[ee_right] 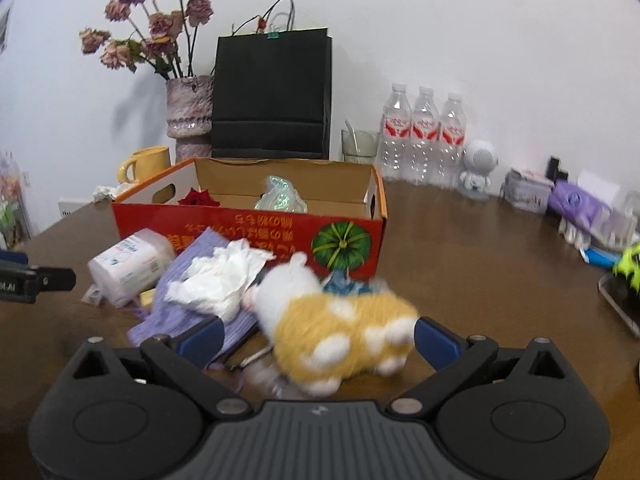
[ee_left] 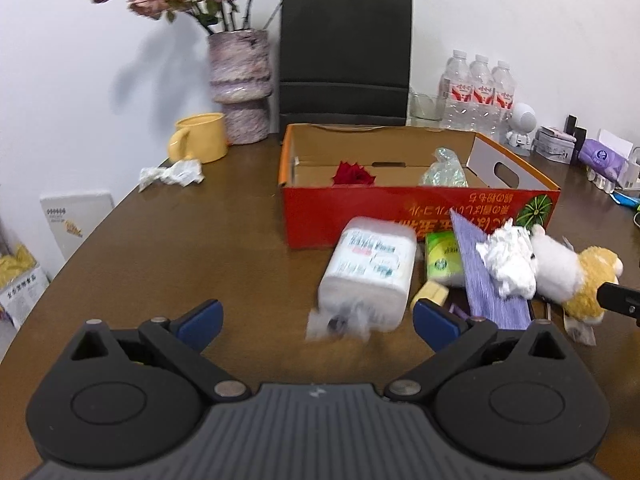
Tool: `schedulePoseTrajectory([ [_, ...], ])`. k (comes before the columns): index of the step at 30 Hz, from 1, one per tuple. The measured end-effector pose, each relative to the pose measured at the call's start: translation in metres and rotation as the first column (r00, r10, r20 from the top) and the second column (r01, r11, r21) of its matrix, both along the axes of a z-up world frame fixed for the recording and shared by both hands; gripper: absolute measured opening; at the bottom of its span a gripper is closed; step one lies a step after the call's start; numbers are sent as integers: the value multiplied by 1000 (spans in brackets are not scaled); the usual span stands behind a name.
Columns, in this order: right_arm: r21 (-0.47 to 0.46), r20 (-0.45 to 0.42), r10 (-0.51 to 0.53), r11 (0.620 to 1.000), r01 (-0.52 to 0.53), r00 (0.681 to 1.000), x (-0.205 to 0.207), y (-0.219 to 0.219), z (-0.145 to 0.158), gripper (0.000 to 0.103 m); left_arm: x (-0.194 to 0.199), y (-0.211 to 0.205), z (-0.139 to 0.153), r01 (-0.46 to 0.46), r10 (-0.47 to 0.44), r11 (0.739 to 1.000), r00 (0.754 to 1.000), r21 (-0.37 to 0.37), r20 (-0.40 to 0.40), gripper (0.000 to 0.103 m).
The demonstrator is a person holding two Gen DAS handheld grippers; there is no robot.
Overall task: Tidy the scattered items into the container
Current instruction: 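Grasp the white cotton-bud box with the left tool while the right tool grasps the plush alpaca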
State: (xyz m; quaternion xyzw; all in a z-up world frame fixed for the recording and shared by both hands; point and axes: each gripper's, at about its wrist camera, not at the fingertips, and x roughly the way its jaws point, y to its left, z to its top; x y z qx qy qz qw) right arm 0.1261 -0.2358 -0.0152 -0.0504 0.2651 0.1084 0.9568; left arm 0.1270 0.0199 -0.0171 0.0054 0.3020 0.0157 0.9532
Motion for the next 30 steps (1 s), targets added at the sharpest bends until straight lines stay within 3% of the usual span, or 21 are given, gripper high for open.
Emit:
schedulePoseTrajectory([
  [5, -69, -18, 57, 996, -58, 998, 29, 5, -2, 94, 31, -10, -5, 25, -24, 999, 1000, 45, -14, 103],
  [9, -83, -71, 113, 989, -119, 991, 50, 8, -7, 85, 49, -14, -13, 31, -28, 997, 999, 76, -36, 103],
  [13, -114, -125, 170, 976, -184, 978, 63, 16, -10, 81, 63, -16, -19, 60, -56, 995, 997, 81, -55, 102],
  [14, -115, -141, 181, 974, -198, 973, 66, 18, -11, 81, 66, -17, -21, 71, -66, 994, 996, 85, -60, 101],
  [18, -136, -201, 216, 960, -246, 955, 78, 23, -16, 62, 74, -19, -27, 93, -87, 994, 992, 65, -86, 90],
  [23, -119, -228, 221, 960, -252, 948, 82, 23, -22, 53, 81, -16, -34, 99, -97, 995, 988, 6, -123, 68],
  [30, -69, -188, 190, 976, -206, 964, 74, 11, -20, 49, 80, -13, -35, 77, -78, 997, 992, -18, -101, 66],
])
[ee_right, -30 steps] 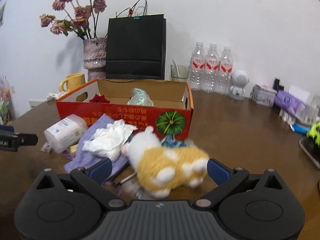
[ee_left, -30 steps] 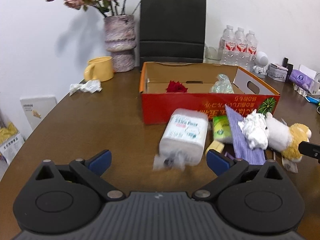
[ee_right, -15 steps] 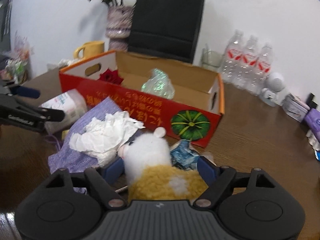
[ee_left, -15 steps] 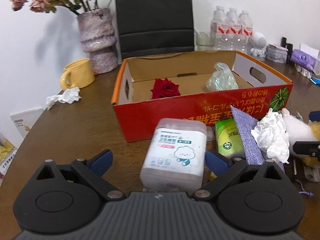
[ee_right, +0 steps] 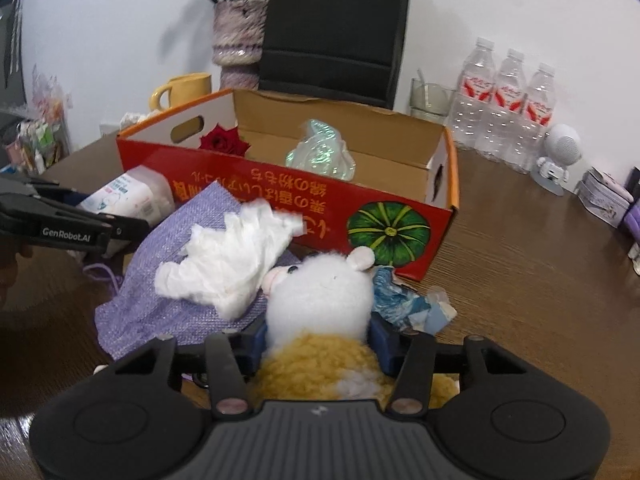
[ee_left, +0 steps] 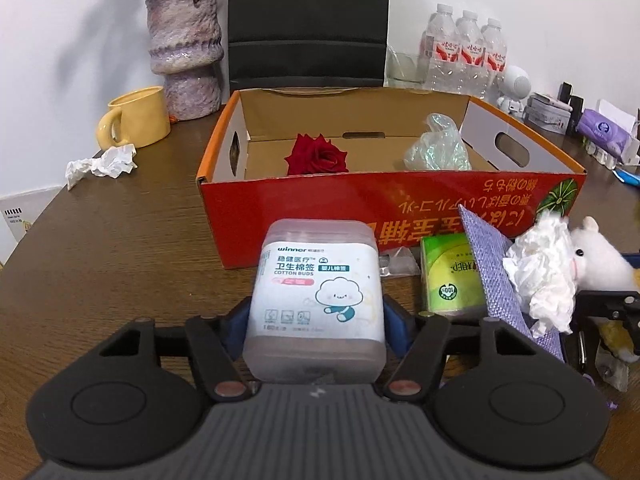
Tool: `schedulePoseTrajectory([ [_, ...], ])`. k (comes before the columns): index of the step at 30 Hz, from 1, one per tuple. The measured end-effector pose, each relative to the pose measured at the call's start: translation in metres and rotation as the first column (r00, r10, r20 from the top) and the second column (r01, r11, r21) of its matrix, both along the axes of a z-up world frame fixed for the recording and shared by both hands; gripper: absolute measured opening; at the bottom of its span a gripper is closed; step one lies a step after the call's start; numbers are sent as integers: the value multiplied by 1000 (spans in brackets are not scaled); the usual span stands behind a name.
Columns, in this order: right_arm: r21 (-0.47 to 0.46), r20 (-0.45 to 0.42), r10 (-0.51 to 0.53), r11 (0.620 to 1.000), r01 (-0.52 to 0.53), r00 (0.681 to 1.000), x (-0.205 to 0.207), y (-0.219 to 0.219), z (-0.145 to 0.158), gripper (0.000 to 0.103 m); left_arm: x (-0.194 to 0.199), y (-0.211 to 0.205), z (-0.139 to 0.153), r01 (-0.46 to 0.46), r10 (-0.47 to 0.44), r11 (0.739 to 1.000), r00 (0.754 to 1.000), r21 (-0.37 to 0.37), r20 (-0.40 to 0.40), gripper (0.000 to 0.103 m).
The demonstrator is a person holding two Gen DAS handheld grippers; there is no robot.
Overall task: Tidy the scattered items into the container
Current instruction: 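Grasp the white cotton-bud box with the left tool while the right tool grasps the plush alpaca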
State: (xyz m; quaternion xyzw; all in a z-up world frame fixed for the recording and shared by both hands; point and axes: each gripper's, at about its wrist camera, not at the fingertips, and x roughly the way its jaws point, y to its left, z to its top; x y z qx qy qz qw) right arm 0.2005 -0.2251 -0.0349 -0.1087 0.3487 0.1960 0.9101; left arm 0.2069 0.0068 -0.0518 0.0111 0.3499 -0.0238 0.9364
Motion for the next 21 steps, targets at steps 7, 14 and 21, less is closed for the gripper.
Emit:
schedulePoseTrajectory([
  [7, 16, 24, -22, 1000, 22, 999, -7, -9, 9, 46, -16, -1, 17, -38, 37, 999, 995, 11, 89, 66],
  [14, 89, 130, -23, 996, 11, 991, -17, -15, 47, 42, -30, 6, 57, -29, 38, 998, 985, -53, 170, 66],
  [21, 157, 247, -36, 988, -3, 968, 21, -4, 103, 42, 7, 5, 103, -7, 27, 996, 975, -91, 221, 66],
])
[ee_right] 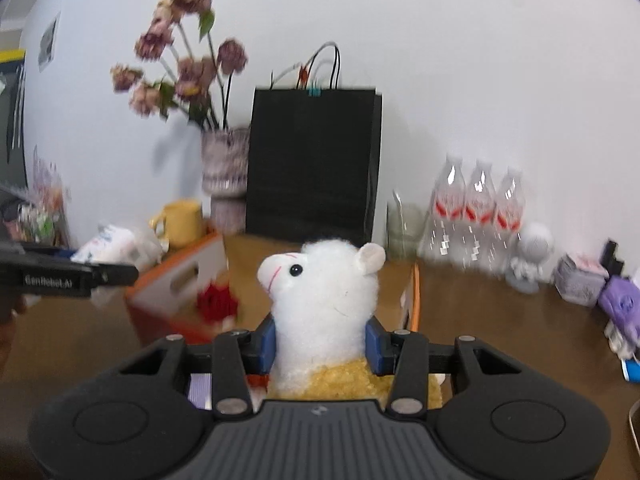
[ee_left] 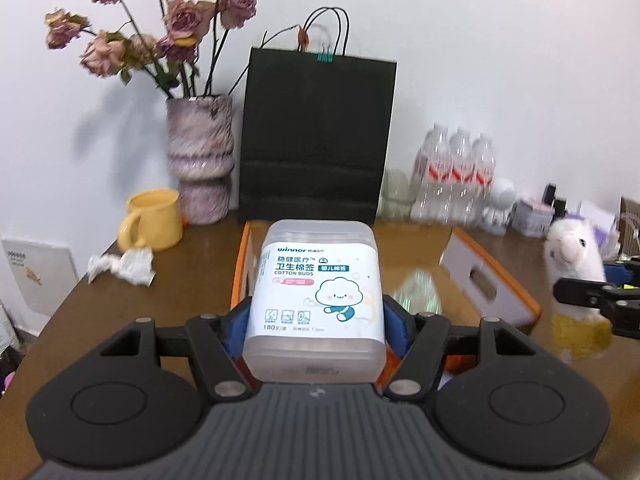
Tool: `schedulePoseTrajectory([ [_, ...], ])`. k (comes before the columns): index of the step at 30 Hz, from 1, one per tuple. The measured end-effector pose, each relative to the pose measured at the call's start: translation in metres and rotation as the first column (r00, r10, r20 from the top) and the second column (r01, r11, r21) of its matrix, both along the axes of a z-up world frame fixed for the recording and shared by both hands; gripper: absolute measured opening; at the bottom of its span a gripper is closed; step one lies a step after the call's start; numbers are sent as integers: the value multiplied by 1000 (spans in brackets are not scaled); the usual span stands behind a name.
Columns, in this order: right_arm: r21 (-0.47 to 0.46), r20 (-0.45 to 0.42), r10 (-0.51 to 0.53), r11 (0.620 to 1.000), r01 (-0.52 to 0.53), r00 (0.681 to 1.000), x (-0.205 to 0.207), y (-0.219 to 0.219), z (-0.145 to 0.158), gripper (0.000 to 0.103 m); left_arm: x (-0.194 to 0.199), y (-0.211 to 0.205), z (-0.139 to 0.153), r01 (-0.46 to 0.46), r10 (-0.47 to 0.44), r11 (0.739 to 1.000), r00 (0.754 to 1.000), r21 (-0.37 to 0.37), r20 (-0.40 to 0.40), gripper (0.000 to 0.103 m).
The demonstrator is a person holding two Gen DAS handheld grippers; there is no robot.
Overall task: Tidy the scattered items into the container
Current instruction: 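Grasp the white cotton-bud box with the left tool while the right tool grasps the plush alpaca, then place the cotton-bud box in the box with the left tool while the right tool places the alpaca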
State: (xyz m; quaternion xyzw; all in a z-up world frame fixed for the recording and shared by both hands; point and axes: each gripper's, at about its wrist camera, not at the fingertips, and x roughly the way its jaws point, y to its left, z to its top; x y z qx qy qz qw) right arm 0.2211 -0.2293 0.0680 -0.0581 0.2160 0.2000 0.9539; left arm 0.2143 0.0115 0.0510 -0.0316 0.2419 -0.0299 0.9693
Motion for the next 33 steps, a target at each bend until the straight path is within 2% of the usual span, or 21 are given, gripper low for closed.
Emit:
schedulePoseTrajectory([
  [4, -8, 0, -4, 1000, 4, 1000, 53, 21, 16, 42, 56, -7, 11, -15, 15, 1000, 999, -2, -52, 66],
  [6, -21, -39, -17, 1000, 17, 999, 89, 33, 16, 42, 84, -10, 9, -29, 29, 1000, 995, 2, -94, 66],
  [10, -45, -151, -58, 998, 51, 987, 154, 52, -7, 42, 139, -21, -10, -56, 63, 997, 980, 44, -187, 66],
  [13, -66, -240, -97, 994, 84, 966, 191, 62, -34, 42, 171, -25, -33, -89, 109, 992, 956, 85, -272, 66],
  [16, -76, -295, -141, 989, 124, 945, 210, 65, -59, 42, 193, -26, -57, -117, 149, 987, 921, 111, -360, 66],
  [19, -90, -342, -148, 988, 125, 928, 221, 68, -77, 42, 207, -27, -71, -126, 177, 981, 902, 150, -395, 66],
  [22, -126, -345, -149, 986, 111, 927, 220, 74, -86, 43, 208, -28, -75, -118, 181, 977, 903, 180, -389, 66],
  [25, -120, -365, -131, 988, 93, 922, 216, 75, -84, 48, 207, -32, -75, -116, 186, 974, 901, 194, -393, 67],
  [28, -117, -364, -129, 989, 92, 922, 208, 75, -78, 66, 204, -33, -71, -118, 182, 976, 902, 184, -391, 69],
  [29, -117, -353, -127, 989, 91, 927, 205, 76, -75, 78, 201, -33, -69, -120, 183, 975, 908, 185, -376, 74],
  [30, -117, -341, -123, 989, 87, 932, 200, 76, -71, 84, 197, -33, -65, -120, 183, 974, 916, 191, -357, 77],
  [33, -122, -315, -118, 989, 83, 942, 188, 75, -61, 89, 183, -33, -52, -119, 181, 970, 936, 211, -302, 88],
])
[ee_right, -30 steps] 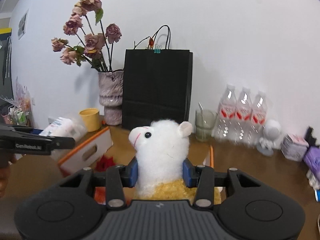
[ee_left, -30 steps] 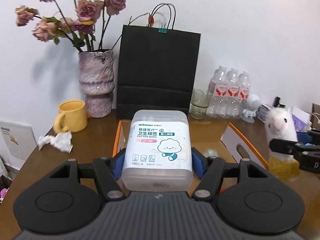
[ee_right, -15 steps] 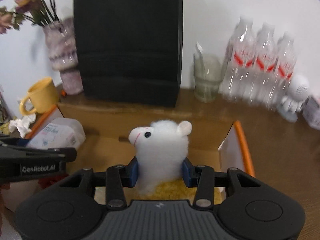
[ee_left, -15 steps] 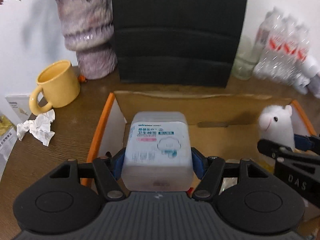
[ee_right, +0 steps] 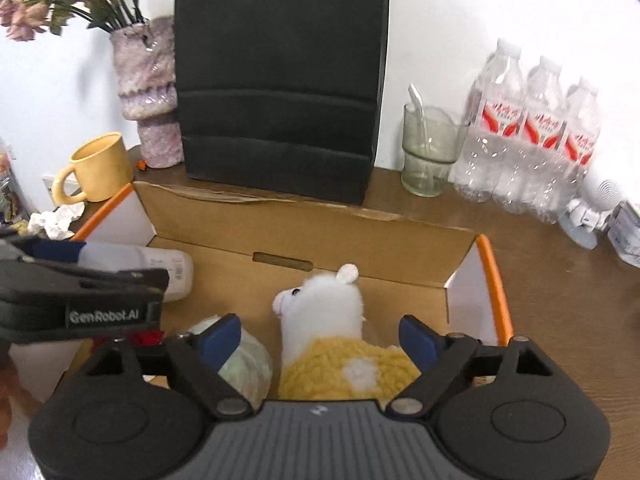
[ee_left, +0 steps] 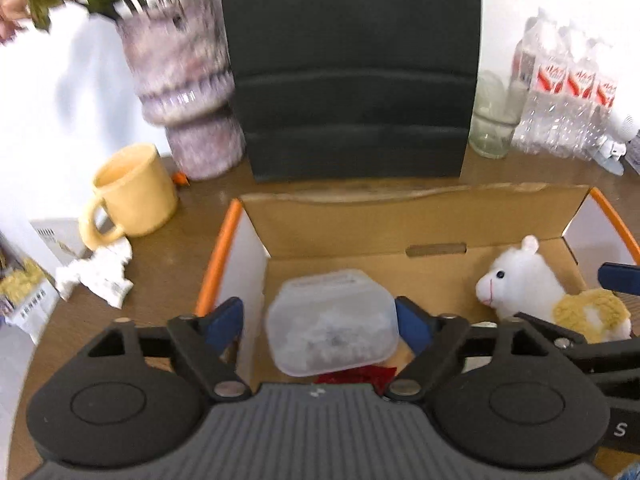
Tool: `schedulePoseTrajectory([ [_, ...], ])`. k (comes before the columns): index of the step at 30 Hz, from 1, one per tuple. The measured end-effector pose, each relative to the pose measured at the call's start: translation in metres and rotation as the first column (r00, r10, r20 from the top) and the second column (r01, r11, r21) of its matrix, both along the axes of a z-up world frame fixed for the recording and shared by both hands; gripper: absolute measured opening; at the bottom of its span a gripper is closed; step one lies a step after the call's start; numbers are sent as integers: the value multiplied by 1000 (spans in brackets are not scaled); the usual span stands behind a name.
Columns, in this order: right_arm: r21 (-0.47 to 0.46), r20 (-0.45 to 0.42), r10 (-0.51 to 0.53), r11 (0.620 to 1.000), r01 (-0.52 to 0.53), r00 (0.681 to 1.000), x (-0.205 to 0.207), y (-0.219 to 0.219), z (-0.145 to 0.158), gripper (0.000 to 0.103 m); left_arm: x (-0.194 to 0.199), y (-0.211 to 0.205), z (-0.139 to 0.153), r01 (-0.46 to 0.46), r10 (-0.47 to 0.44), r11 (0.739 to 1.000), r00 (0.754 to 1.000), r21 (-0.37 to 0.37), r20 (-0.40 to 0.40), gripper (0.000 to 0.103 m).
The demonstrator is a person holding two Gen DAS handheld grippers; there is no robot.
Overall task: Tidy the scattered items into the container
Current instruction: 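Place the cotton-bud box in the box with the left tool while the right tool places the alpaca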
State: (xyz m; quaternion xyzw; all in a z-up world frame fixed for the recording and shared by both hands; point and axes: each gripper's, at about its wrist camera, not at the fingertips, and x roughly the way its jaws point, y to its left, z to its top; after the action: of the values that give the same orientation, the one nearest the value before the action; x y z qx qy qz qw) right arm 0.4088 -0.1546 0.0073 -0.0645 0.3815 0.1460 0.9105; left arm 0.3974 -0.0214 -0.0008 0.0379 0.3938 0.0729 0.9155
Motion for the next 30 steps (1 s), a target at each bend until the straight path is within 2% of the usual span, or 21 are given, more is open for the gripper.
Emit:
schedulePoseTrajectory([
  [2, 7, 14, -4, 1000, 3, 1000, -9, -2, 7, 91, -11, 0, 9, 11, -10, 1000, 999, -5, 37, 102],
  [3, 11, 21, -2, 1000, 1, 1000, -14, -4, 10, 93, -17, 1, 14, 13, -12, 1000, 998, -8, 57, 103],
  [6, 15, 32, -2, 1000, 1, 999, -31, -8, 20, 101, -35, 2, 25, 22, -20, 1000, 994, -13, 111, 103],
  [14, -15, 78, -16, 1000, 18, 997, -82, -16, 39, 103, -87, 7, 47, 36, -32, 999, 987, -20, 155, 103],
  [19, -36, 150, 0, 999, 5, 989, -134, -26, 49, 103, -134, 19, 53, 82, -71, 996, 978, -45, 197, 103],
  [24, -6, 210, 9, 1000, -8, 978, -186, -42, 53, 103, -186, 30, 56, 150, -128, 986, 959, -68, 253, 103],
  [30, 38, 253, 11, 999, -21, 967, -241, -56, 48, 103, -242, 31, 50, 191, -152, 978, 930, -85, 334, 103],
])
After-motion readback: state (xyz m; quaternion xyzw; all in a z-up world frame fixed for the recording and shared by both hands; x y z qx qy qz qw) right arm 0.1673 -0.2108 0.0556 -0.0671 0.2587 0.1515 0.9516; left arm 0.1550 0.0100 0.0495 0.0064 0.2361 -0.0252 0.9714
